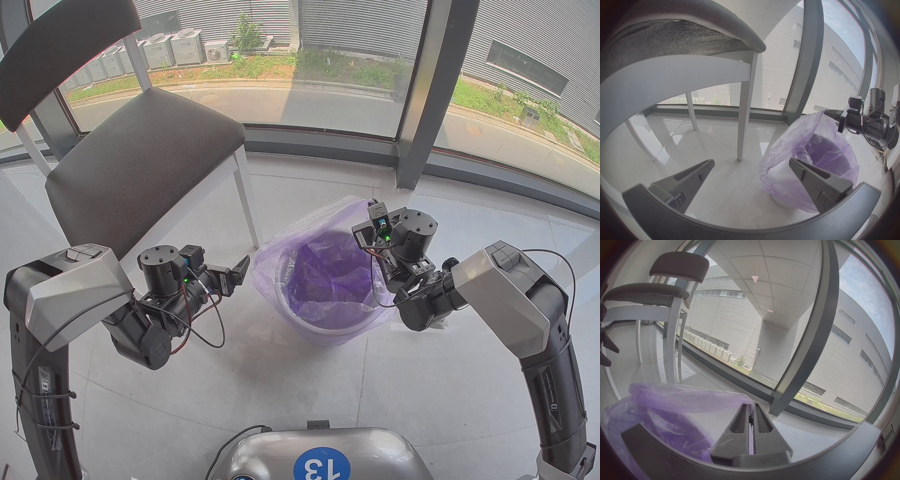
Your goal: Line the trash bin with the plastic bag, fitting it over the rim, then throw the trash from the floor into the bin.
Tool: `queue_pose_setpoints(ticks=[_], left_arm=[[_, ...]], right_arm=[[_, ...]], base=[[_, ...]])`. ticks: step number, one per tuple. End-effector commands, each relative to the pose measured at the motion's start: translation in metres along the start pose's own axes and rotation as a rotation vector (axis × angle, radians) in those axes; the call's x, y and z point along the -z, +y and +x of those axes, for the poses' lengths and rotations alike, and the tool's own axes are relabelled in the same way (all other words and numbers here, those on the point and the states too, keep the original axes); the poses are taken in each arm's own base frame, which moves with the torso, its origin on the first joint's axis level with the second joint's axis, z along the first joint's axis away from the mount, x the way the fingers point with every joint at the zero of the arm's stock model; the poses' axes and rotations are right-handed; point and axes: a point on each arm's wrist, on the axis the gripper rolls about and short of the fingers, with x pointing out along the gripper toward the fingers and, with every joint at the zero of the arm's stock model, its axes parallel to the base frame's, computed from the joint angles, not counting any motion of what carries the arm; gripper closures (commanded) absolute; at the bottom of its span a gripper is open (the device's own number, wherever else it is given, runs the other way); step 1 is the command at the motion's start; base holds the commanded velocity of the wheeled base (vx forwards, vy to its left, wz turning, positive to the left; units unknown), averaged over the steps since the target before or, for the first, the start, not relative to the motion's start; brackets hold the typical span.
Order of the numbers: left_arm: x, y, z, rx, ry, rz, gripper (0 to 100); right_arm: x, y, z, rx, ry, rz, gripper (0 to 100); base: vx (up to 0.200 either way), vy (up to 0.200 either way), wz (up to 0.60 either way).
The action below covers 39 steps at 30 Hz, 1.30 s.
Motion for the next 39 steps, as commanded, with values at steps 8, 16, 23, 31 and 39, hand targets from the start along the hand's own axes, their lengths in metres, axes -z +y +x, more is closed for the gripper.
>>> queue_pose_setpoints(ticks=[8, 16, 23, 31, 39], left_arm=[[0.0002, -0.0001, 0.0003, 0.003, -0.009, 0.000, 0], [-0.0006, -0.0001, 0.0002, 0.003, -0.012, 0.000, 0], [-0.0006, -0.0008, 0.0002, 0.006, -0.012, 0.000, 0], [-0.0012, -0.0015, 0.0001, 0.010, -0.025, 0.001, 0], [-0.0031, -0.0015, -0.0001, 0.010, -0.038, 0.001, 0]], right_arm=[[0.0004, 0.0043, 0.0083, 0.031, -0.022, 0.023, 100], [0.0004, 0.0044, 0.0086, 0.031, -0.023, 0.027, 100], [-0.0011, 0.0039, 0.0091, 0.035, -0.031, 0.033, 0], [-0.0026, 0.0018, 0.0085, 0.036, -0.029, 0.051, 0], [0.0039, 0.0039, 0.0054, 0.023, -0.004, 0.036, 0]], base=[[0.000, 0.000, 0.00], [0.000, 0.000, 0.00], [0.000, 0.000, 0.00], [0.000, 0.000, 0.00], [0.000, 0.000, 0.00]])
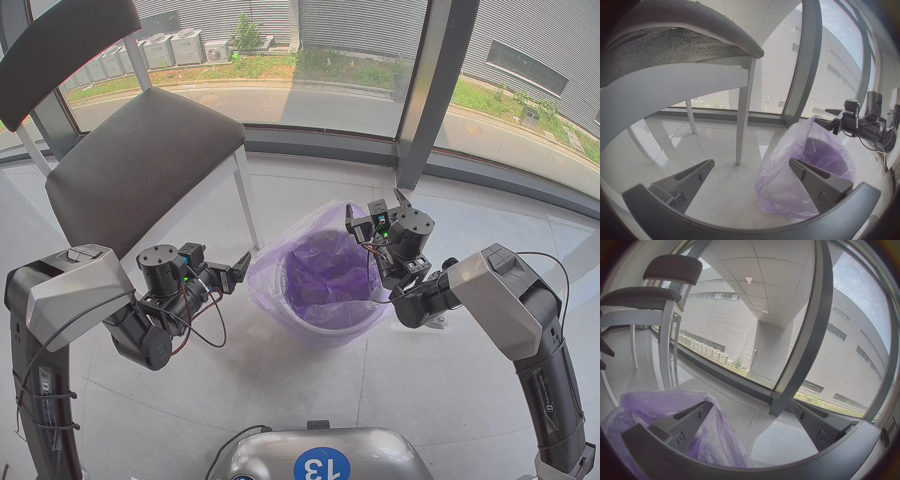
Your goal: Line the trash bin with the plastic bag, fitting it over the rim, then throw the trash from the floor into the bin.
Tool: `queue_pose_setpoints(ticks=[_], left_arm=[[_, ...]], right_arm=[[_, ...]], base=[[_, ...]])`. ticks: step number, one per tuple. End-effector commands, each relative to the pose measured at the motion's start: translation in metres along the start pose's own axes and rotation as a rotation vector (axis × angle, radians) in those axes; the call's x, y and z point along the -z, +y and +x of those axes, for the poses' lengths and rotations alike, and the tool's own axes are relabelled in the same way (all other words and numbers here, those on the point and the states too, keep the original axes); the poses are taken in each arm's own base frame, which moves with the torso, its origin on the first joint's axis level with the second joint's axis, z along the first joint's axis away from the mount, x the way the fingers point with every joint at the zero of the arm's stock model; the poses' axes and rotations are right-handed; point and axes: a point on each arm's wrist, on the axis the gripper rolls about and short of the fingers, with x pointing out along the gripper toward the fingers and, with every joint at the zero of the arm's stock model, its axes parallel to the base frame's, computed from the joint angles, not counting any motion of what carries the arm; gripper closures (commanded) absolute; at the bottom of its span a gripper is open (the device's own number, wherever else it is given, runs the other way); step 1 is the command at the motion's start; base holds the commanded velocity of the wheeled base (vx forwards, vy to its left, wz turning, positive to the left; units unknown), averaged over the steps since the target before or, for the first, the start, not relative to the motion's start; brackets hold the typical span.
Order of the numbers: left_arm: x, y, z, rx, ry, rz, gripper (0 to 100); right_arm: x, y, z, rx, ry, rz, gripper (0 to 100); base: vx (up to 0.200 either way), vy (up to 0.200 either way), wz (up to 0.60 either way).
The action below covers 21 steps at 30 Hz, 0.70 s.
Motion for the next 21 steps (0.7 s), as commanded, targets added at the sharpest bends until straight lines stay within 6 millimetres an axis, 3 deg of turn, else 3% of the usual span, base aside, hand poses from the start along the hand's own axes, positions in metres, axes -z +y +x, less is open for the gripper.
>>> queue_pose_setpoints(ticks=[1, 11, 21], left_arm=[[0.000, 0.000, 0.000, 0.000, -0.002, 0.000, 0], [0.000, 0.000, 0.000, 0.000, -0.002, 0.000, 0], [0.000, -0.001, 0.000, 0.003, -0.003, 0.000, 0]], right_arm=[[0.003, 0.001, -0.001, -0.003, 0.008, -0.005, 0], [0.009, -0.010, 0.007, 0.016, 0.026, -0.013, 0], [0.012, -0.015, 0.031, 0.086, 0.012, 0.035, 0]], base=[[0.000, 0.000, 0.00], [0.000, 0.000, 0.00], [0.000, 0.000, 0.00]])
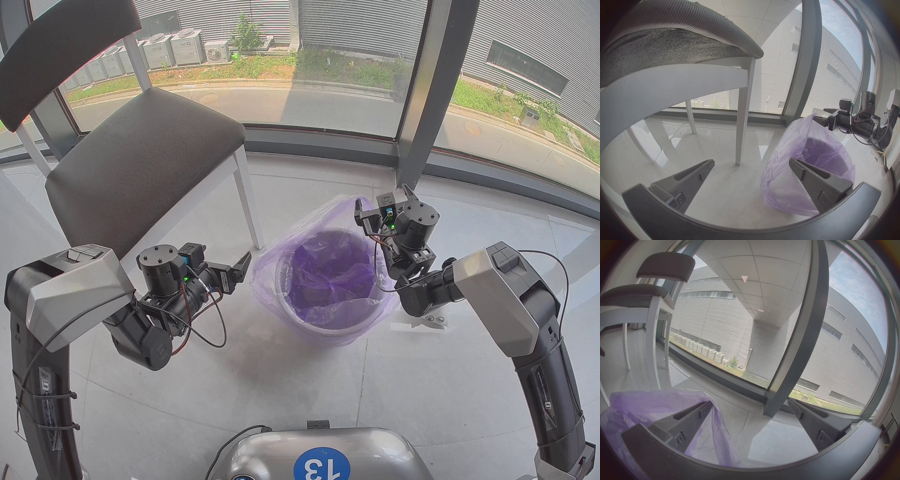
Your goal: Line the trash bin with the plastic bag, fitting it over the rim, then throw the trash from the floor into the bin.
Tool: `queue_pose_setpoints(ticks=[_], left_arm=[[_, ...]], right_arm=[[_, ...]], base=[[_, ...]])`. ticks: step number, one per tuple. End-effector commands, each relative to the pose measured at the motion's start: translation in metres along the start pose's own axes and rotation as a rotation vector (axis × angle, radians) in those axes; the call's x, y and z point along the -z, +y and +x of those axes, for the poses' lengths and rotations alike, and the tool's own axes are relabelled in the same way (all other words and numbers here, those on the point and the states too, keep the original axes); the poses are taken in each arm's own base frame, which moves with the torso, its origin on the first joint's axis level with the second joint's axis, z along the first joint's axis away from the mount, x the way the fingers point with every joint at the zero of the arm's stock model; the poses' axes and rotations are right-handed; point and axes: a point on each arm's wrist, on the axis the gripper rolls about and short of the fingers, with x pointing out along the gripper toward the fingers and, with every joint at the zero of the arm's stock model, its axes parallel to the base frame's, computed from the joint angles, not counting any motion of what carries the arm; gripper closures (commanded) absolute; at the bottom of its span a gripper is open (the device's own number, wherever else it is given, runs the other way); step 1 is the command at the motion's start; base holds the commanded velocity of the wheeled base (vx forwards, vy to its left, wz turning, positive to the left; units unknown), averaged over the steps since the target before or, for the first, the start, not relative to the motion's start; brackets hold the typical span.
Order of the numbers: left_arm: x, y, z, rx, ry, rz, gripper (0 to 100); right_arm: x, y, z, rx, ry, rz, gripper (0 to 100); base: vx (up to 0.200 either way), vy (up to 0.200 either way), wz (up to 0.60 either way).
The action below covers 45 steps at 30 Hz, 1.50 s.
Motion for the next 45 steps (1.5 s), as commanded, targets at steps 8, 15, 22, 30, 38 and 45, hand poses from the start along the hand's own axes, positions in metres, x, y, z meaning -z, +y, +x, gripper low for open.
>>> queue_pose_setpoints(ticks=[8, 15, 22, 30, 38, 45], left_arm=[[0.000, 0.000, 0.000, 0.000, -0.005, 0.000, 0], [0.000, 0.000, 0.000, 0.000, -0.005, 0.000, 0], [-0.001, 0.003, -0.001, -0.006, -0.006, 0.000, 0], [-0.002, 0.002, -0.001, -0.004, -0.008, 0.000, 0], [-0.017, -0.009, -0.020, 0.068, -0.048, -0.008, 0], [-0.030, -0.022, -0.010, 0.126, -0.043, -0.008, 0]], right_arm=[[0.011, 0.003, 0.008, 0.027, 0.010, 0.023, 0], [0.016, 0.006, 0.002, 0.010, 0.037, 0.018, 0], [0.009, 0.009, -0.026, -0.069, 0.123, 0.033, 0], [-0.001, -0.003, -0.045, -0.110, 0.175, 0.036, 0], [-0.016, -0.022, -0.071, -0.145, 0.270, 0.013, 0], [-0.013, -0.028, -0.080, -0.154, 0.307, 0.009, 0]], base=[[0.000, 0.000, 0.00], [0.000, 0.000, 0.00], [0.000, 0.000, 0.00], [0.000, 0.000, 0.00], [0.000, 0.000, 0.00], [0.000, 0.000, 0.00]])
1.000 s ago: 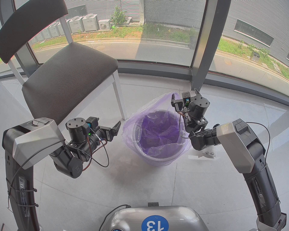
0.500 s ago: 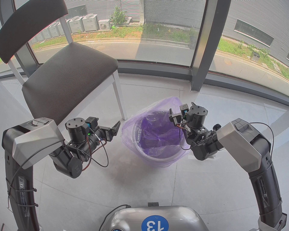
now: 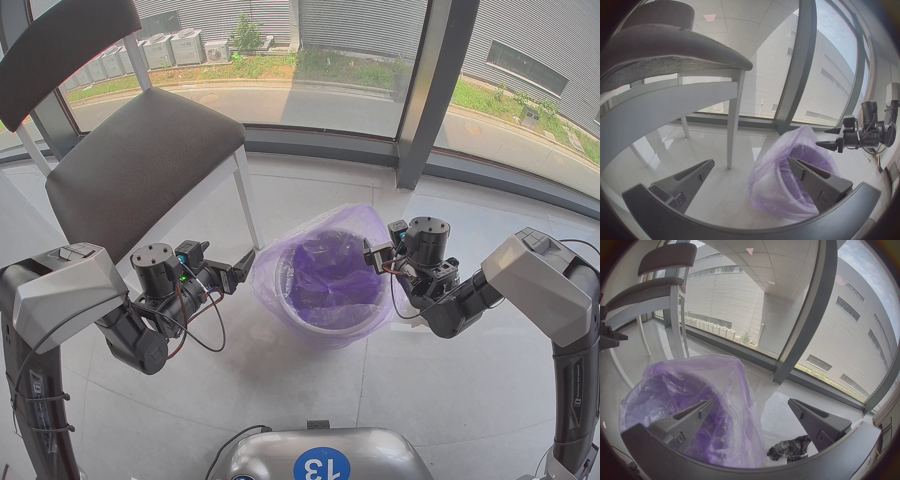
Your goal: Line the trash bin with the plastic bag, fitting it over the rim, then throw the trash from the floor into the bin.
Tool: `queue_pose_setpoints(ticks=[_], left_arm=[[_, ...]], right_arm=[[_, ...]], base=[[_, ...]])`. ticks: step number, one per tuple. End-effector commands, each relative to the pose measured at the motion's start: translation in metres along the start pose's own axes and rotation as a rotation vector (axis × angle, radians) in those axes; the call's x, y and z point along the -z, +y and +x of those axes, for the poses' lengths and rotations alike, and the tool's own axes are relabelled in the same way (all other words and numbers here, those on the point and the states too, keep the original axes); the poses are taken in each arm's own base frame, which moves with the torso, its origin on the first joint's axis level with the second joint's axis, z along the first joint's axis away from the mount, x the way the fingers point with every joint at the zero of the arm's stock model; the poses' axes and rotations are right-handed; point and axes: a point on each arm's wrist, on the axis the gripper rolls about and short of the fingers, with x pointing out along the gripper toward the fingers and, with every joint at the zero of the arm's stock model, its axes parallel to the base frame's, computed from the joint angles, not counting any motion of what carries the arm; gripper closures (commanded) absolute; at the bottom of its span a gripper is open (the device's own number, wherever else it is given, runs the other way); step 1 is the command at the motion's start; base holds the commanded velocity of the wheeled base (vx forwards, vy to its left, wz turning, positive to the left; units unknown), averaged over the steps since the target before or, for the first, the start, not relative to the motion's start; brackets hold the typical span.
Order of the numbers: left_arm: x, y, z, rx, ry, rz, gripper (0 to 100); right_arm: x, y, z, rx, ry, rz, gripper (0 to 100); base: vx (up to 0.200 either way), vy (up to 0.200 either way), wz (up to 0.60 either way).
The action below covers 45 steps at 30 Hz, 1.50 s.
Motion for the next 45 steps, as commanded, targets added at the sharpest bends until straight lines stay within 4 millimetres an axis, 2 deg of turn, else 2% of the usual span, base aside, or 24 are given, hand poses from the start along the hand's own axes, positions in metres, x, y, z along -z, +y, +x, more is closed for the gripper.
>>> queue_pose_setpoints(ticks=[1, 5, 7, 13, 24, 29, 36, 45], left_arm=[[-0.016, -0.012, 0.008, 0.048, -0.006, -0.002, 0], [-0.024, -0.022, 0.021, 0.082, 0.023, -0.008, 0], [-0.036, -0.032, 0.031, 0.112, 0.060, -0.010, 0], [-0.045, -0.048, 0.044, 0.183, 0.111, -0.012, 0], [-0.036, -0.068, 0.077, 0.235, 0.162, 0.000, 0], [-0.032, -0.069, 0.090, 0.235, 0.174, 0.000, 0], [-0.025, -0.061, 0.106, 0.217, 0.188, 0.031, 0], [-0.024, -0.052, 0.115, 0.191, 0.202, 0.044, 0]], right_arm=[[-0.008, -0.007, -0.011, 0.000, 0.002, 0.005, 0], [-0.009, -0.010, -0.017, -0.003, 0.013, 0.014, 0], [-0.010, -0.017, -0.024, -0.004, 0.040, 0.003, 0], [-0.014, -0.022, -0.028, -0.042, 0.085, 0.013, 0], [-0.014, -0.021, -0.009, -0.042, 0.061, 0.025, 0], [-0.014, -0.018, -0.002, -0.041, 0.057, 0.026, 0], [-0.017, -0.015, 0.008, -0.041, 0.048, 0.029, 0], [-0.015, -0.014, 0.012, -0.039, 0.053, 0.030, 0]], base=[[0.000, 0.000, 0.00], [0.000, 0.000, 0.00], [0.000, 0.000, 0.00], [0.000, 0.000, 0.00], [0.000, 0.000, 0.00], [0.000, 0.000, 0.00], [0.000, 0.000, 0.00], [0.000, 0.000, 0.00]])
